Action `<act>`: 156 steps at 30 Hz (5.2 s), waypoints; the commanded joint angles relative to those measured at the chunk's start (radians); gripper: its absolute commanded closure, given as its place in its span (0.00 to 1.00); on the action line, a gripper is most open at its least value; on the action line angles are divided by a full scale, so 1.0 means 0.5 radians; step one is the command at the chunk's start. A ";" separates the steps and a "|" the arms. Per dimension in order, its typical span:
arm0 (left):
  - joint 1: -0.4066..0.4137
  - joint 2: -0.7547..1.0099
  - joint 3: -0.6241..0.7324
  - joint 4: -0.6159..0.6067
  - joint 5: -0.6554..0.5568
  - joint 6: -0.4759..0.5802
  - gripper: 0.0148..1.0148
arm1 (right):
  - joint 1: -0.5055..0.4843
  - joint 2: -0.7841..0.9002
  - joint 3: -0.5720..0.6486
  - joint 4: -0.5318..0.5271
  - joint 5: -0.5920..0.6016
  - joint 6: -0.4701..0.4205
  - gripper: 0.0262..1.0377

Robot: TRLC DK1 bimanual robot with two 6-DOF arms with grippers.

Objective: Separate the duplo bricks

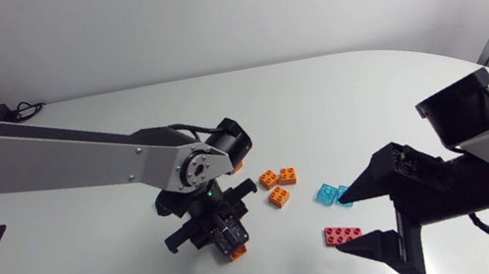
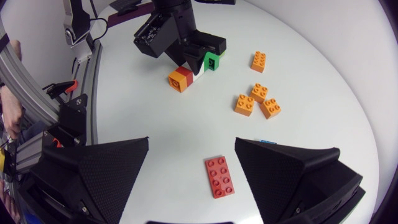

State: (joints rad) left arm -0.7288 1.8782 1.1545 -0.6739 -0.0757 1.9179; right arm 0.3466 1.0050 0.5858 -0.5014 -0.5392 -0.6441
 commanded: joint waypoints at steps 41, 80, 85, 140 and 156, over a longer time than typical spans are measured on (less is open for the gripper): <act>-0.144 -0.228 0.369 -0.432 0.498 -1.562 0.76 | 0.543 0.423 0.197 0.478 0.361 0.395 0.14; -0.086 -0.231 0.296 -0.447 0.609 -1.556 0.76 | 0.605 0.380 0.132 0.362 0.259 0.300 0.80; -0.079 -0.241 0.262 -0.432 0.593 -1.547 0.76 | 0.549 0.380 0.139 0.319 0.173 0.285 0.80; -0.359 -0.719 -0.404 1.317 0.584 -2.093 0.16 | -0.503 1.187 0.807 -0.838 -1.312 -0.319 0.80; -0.402 -0.645 -0.367 1.437 0.609 -2.179 0.40 | -0.494 1.147 0.786 -0.835 -1.370 -0.319 0.80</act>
State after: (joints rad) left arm -0.9234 1.5269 0.9504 0.0322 0.2142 0.8436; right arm 0.0929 1.5795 0.9783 -0.9138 -1.2053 -0.8082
